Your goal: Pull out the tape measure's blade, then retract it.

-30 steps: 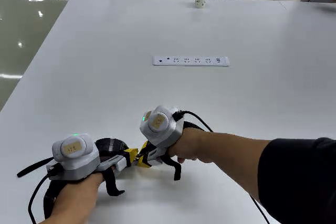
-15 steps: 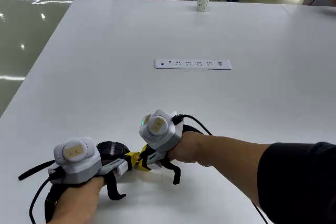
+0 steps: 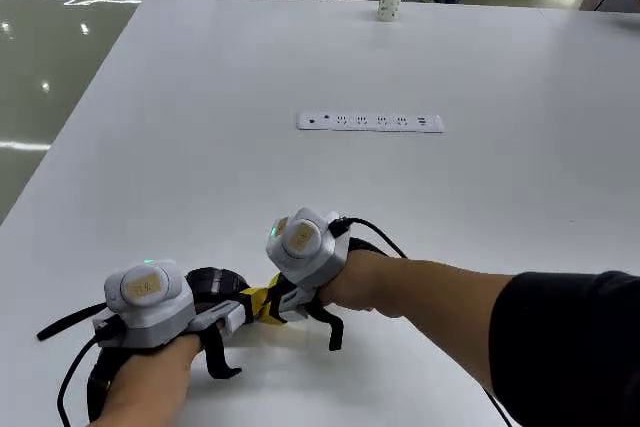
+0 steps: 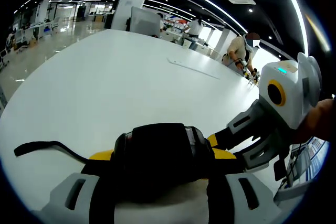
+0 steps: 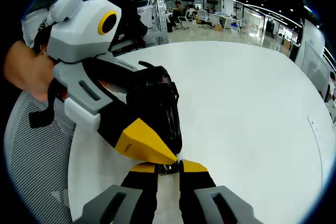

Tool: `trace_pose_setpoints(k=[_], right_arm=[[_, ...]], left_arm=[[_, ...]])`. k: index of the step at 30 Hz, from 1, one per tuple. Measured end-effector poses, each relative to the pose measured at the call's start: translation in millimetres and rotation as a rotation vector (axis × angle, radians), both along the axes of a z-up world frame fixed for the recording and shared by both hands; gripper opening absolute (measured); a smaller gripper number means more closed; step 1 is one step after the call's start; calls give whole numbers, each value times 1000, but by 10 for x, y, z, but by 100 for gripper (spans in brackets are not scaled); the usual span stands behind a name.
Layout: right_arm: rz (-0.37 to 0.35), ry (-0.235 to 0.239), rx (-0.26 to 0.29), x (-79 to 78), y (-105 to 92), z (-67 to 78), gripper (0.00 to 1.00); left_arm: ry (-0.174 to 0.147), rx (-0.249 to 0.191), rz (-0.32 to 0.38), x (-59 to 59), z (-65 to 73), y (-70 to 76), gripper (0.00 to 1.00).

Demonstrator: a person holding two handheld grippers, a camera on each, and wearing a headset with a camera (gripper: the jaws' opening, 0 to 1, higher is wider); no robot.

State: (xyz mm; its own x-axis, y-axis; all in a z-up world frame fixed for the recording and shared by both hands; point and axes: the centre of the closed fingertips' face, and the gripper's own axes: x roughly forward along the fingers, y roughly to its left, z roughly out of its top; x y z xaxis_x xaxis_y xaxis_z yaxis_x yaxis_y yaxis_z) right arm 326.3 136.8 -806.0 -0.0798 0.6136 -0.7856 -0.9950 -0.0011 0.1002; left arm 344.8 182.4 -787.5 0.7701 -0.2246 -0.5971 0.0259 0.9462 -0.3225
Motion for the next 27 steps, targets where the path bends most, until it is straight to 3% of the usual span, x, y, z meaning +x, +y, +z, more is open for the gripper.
trace_pose_setpoints(k=[9, 16, 27], right_arm=[[6, -39, 5, -6, 48, -9, 13], [-5, -33, 4, 14, 13, -10, 15], [-31, -56, 8, 45, -132, 63, 19]], left_arm=[[2, -9, 11, 14, 1, 1, 68], [0, -6, -5, 11, 27, 8, 67], [-21, -17, -35, 38, 166, 51, 69]])
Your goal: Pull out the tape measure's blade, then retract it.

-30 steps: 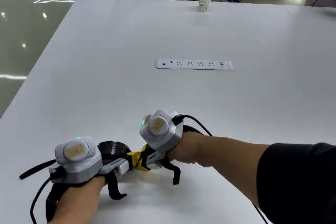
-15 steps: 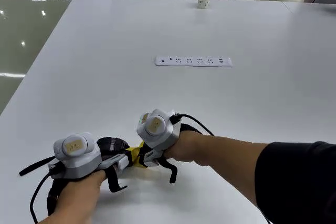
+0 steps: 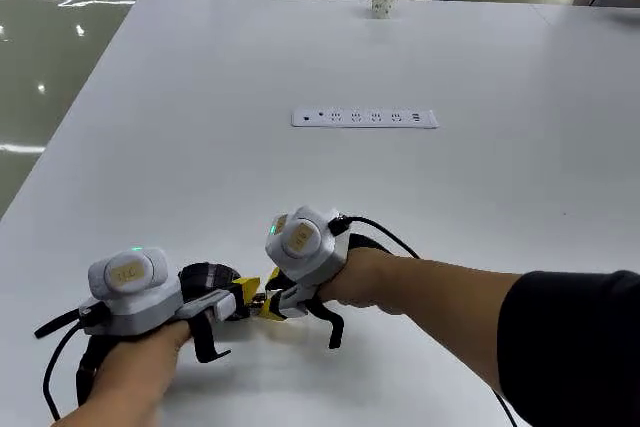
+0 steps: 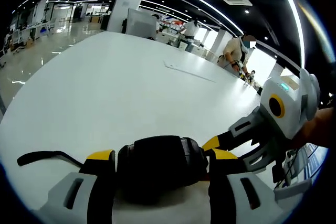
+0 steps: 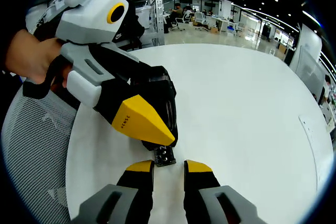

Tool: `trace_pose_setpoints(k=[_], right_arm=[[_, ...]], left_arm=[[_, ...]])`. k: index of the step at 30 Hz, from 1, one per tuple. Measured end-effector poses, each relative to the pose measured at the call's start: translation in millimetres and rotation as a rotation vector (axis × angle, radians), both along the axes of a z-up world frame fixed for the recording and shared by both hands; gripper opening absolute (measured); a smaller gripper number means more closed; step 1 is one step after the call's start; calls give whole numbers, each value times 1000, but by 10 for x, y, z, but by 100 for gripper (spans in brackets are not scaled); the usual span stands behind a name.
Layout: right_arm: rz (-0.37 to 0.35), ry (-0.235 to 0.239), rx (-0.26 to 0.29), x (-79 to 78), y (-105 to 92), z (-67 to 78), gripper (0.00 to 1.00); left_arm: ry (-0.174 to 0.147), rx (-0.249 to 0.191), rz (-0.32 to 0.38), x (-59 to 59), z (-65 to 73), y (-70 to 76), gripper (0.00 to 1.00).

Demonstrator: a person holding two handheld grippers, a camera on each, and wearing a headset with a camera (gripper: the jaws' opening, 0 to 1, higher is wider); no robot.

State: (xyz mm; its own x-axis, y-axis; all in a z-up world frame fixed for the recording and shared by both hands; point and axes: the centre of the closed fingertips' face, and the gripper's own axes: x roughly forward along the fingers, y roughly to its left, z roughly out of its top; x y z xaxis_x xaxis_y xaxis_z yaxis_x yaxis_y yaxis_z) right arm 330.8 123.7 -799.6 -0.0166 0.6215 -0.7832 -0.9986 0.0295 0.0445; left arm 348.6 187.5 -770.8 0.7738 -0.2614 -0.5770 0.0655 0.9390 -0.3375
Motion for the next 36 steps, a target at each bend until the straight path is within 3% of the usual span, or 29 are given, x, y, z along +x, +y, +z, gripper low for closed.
trace_pose_setpoints(k=[2, 7, 12, 14, 15, 18, 20, 22, 28, 32, 33, 34, 36], right_arm=[[-9, -1, 4, 0, -40, 15, 20], [-42, 11, 40, 5, -119, 99, 20], [-63, 6, 56, 2, -266, 137, 22], [-80, 12, 74, -14, -330, 167, 24], [-86, 16, 77, -26, -363, 177, 25], [-102, 9, 90, -33, -473, 231, 27], [-112, 11, 103, -30, -522, 260, 28], [-127, 13, 114, -41, -590, 296, 28], [-161, 9, 124, -80, -803, 307, 32], [-176, -16, 123, -97, -929, 335, 35], [-185, -19, 128, -107, -969, 352, 36], [-192, -21, 132, -113, -1000, 363, 38], [-215, -17, 143, -127, -1076, 380, 40]], left_arm=[[-2, -20, -40, -19, 33, -56, 70], [-26, -1, -62, -10, 92, -33, 82], [-37, 38, -135, -62, 143, -94, 94], [-39, 33, -161, -88, 165, -126, 98], [-32, 17, -182, -117, 169, -151, 99], [-29, 56, -246, -195, 145, -135, 99], [-19, 46, -280, -229, 124, -152, 99], [-16, 65, -315, -270, 112, -128, 99], [-80, 62, -318, -292, 240, 60, 99], [-89, 47, -360, -374, 285, 102, 99], [-84, 44, -394, -431, 290, 84, 99], [-57, 51, -427, -496, 259, 77, 99], [-36, 99, -480, -580, 200, 96, 99]])
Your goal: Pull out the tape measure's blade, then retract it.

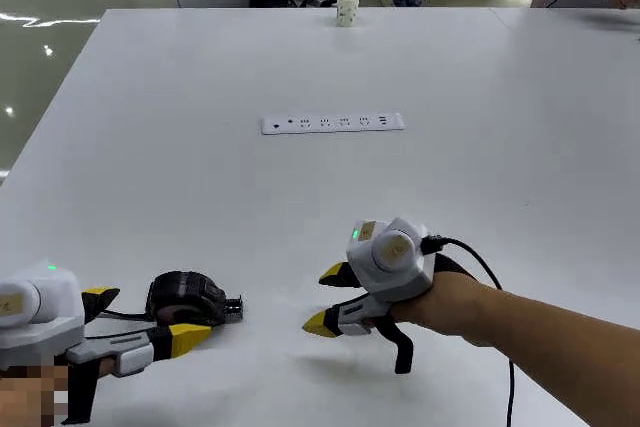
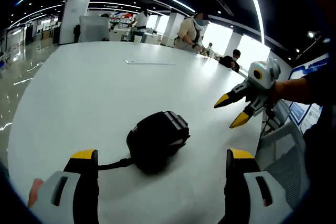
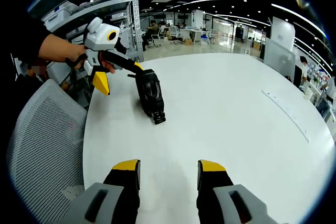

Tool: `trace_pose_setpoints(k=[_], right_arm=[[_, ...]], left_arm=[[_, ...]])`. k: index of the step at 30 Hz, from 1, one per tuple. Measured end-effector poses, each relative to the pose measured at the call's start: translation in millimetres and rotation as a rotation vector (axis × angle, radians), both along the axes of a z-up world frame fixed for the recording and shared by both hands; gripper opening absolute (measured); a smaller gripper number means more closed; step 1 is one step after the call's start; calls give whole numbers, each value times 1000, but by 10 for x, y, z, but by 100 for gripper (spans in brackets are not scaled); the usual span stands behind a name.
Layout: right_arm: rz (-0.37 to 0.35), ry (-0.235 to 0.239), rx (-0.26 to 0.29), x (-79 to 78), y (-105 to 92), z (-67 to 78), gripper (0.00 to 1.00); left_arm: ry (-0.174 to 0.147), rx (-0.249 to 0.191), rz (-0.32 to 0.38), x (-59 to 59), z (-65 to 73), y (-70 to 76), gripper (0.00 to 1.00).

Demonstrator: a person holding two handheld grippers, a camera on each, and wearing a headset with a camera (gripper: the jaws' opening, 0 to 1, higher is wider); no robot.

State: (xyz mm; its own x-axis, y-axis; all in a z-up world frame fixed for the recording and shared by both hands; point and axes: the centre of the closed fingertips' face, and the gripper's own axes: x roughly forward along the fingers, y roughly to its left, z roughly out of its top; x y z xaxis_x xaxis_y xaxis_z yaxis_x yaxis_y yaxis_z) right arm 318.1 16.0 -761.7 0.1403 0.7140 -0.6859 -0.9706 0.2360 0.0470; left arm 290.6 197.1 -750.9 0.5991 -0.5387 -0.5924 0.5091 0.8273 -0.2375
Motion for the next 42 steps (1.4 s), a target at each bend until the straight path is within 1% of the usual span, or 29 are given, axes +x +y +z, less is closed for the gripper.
trace_pose_setpoints(k=[1, 2, 4, 6, 7, 10, 14, 16, 19, 23, 25, 26, 27, 29, 31, 32, 33, 35, 37, 38, 39, 40, 42], right_arm=[[-7, 2, 4, -8, -32, 4, 42], [-18, 5, 6, -21, -89, 7, 43], [-35, 7, 6, -31, -173, 11, 45], [-60, 10, 6, -22, -281, 5, 49], [-77, 14, 6, -19, -350, 9, 50], [-98, 10, 7, -13, -505, -1, 51], [-139, 10, 12, 1, -684, 24, 54], [-155, 3, 10, 5, -786, 35, 55], [-172, 3, 13, -8, -925, 40, 58], [-185, 0, 8, -36, -1129, 16, 63], [-197, -2, 15, -37, -1232, 11, 65], [-202, -3, 16, -36, -1270, 8, 66], [-211, -3, 11, -42, -1334, 0, 66], [-213, -4, 12, -59, -1410, -12, 67], [-219, -3, 15, -83, -1491, -13, 70], [-218, 1, 18, -104, -1536, -12, 72], [-216, 1, 15, -111, -1573, -16, 73], [-217, 1, 7, -126, -1664, -19, 78], [-236, 6, 12, -117, -1743, -11, 82], [-252, 16, 20, -116, -1785, -12, 84], [-255, 23, 14, -121, -1829, -34, 84], [-254, 22, 4, -137, -1874, -66, 84], [-259, 19, -4, -163, -1927, -84, 86]], left_arm=[[-11, 9, -19, -23, 1, -2, 99], [-5, 27, -30, -66, -22, 12, 99], [-6, 41, -36, -99, -35, 35, 99], [-6, 42, -32, -126, -34, 75, 99], [1, 40, -29, -144, -38, 101, 99], [5, 46, -28, -185, -48, 155, 99], [7, 56, -41, -231, -50, 199, 99], [0, 77, -44, -235, -48, 233, 99], [1, 74, -56, -258, -27, 234, 99], [-10, 72, -57, -258, -2, 244, 99], [-19, 104, -70, -267, -17, 272, 99], [-20, 100, -70, -270, -15, 270, 99], [-15, 88, -70, -284, -6, 271, 99], [-15, 86, -70, -305, 0, 282, 99], [-18, 92, -67, -322, -5, 319, 99], [-18, 83, -60, -326, 3, 333, 99], [-18, 85, -58, -329, 4, 344, 99], [-25, 97, -58, -331, 8, 373, 99], [-17, 87, -62, -349, 12, 373, 99], [-23, 99, -70, -352, 11, 385, 99], [-21, 107, -75, -356, 7, 394, 99], [-20, 107, -77, -356, 3, 398, 99], [-28, 117, -79, -342, 15, 416, 99]])
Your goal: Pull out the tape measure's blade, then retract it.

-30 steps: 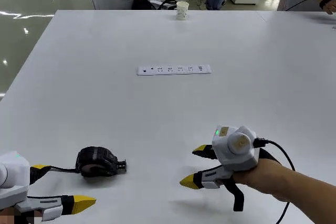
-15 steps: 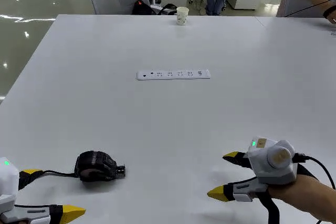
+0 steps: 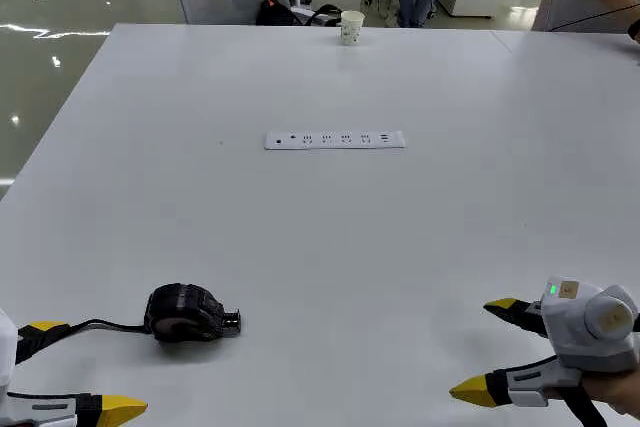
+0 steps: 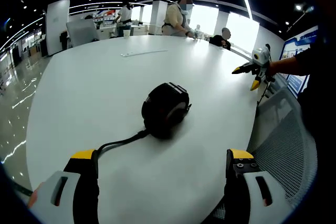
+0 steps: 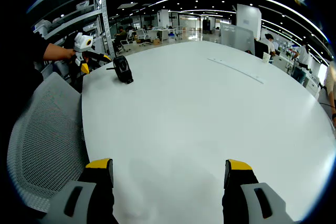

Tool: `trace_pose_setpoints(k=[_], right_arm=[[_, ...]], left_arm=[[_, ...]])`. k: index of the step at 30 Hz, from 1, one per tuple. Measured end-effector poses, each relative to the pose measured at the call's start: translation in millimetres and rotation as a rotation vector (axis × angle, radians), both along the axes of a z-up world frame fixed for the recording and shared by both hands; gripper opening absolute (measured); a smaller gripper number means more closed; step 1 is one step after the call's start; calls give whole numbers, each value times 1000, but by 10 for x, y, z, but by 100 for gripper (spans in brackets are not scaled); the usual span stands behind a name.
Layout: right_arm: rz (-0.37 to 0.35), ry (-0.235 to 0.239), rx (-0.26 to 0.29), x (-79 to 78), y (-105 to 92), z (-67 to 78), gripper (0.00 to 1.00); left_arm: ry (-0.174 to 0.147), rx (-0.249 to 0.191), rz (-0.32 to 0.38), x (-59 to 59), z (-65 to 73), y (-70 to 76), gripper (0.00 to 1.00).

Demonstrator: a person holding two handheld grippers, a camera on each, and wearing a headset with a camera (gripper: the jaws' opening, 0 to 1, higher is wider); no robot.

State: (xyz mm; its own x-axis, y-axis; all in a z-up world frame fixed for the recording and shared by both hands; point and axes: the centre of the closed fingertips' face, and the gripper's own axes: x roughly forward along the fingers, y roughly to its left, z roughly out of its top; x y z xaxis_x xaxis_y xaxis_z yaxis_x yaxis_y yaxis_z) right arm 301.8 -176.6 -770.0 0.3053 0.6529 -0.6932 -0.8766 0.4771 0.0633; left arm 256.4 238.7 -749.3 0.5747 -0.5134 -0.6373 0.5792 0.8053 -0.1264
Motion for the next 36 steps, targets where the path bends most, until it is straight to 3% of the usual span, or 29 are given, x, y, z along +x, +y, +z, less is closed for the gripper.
trace_pose_setpoints(k=[12, 36], right_arm=[[-28, 0, 13, -8, -94, 36, 99], [-37, 13, 21, -41, -119, 17, 99]], left_arm=[[5, 21, -16, -15, 21, 38, 99], [18, 1, -3, -38, 30, 44, 99]])
